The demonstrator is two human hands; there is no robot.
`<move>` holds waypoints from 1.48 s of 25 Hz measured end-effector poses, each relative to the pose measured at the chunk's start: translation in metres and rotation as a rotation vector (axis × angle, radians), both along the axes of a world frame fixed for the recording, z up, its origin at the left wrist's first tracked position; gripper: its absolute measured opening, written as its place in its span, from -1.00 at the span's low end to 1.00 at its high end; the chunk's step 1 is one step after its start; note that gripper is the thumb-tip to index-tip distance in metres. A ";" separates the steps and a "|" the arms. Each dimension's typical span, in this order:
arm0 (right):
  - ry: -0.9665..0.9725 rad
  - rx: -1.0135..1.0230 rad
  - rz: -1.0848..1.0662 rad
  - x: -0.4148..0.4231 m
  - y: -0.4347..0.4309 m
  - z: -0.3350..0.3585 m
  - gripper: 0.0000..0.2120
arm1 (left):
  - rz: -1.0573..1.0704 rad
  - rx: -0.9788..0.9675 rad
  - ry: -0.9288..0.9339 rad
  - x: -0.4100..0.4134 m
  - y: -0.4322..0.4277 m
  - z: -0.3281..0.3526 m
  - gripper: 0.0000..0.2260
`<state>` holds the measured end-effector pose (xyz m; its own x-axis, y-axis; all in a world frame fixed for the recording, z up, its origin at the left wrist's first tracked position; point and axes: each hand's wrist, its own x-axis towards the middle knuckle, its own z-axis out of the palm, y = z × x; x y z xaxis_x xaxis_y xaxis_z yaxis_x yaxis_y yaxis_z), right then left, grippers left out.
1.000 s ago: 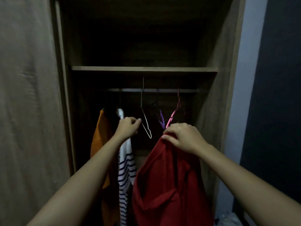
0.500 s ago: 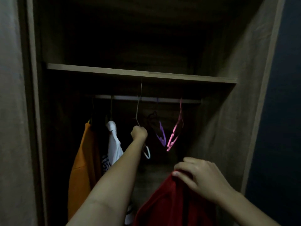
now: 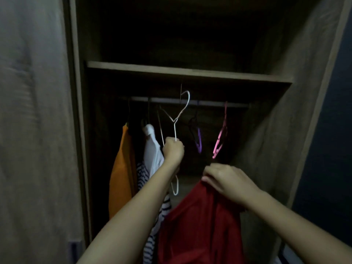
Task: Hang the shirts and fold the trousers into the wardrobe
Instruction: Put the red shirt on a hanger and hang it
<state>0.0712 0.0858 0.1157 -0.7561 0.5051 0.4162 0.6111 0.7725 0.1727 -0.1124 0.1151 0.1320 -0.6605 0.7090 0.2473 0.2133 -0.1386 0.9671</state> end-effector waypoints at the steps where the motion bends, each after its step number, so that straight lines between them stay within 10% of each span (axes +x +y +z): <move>1: -0.031 -0.044 0.036 -0.002 0.001 0.002 -0.78 | 0.024 -0.002 0.037 0.001 -0.024 -0.005 -0.82; 9: -0.421 -0.130 0.220 -0.020 0.008 0.012 -0.68 | 0.212 0.089 0.398 -0.050 -0.184 -0.031 -0.76; 18: -0.147 -0.283 0.117 0.009 0.027 0.017 -0.38 | -0.101 0.103 0.444 -0.062 -0.304 -0.043 -0.78; 34: 0.019 -0.447 0.415 -0.038 -0.070 0.046 -0.24 | -0.050 0.094 0.751 -0.003 -0.215 -0.064 -0.80; 37: -0.003 -0.035 0.445 -0.034 -0.079 0.051 -0.51 | 0.009 0.287 0.623 -0.005 -0.215 -0.064 -0.83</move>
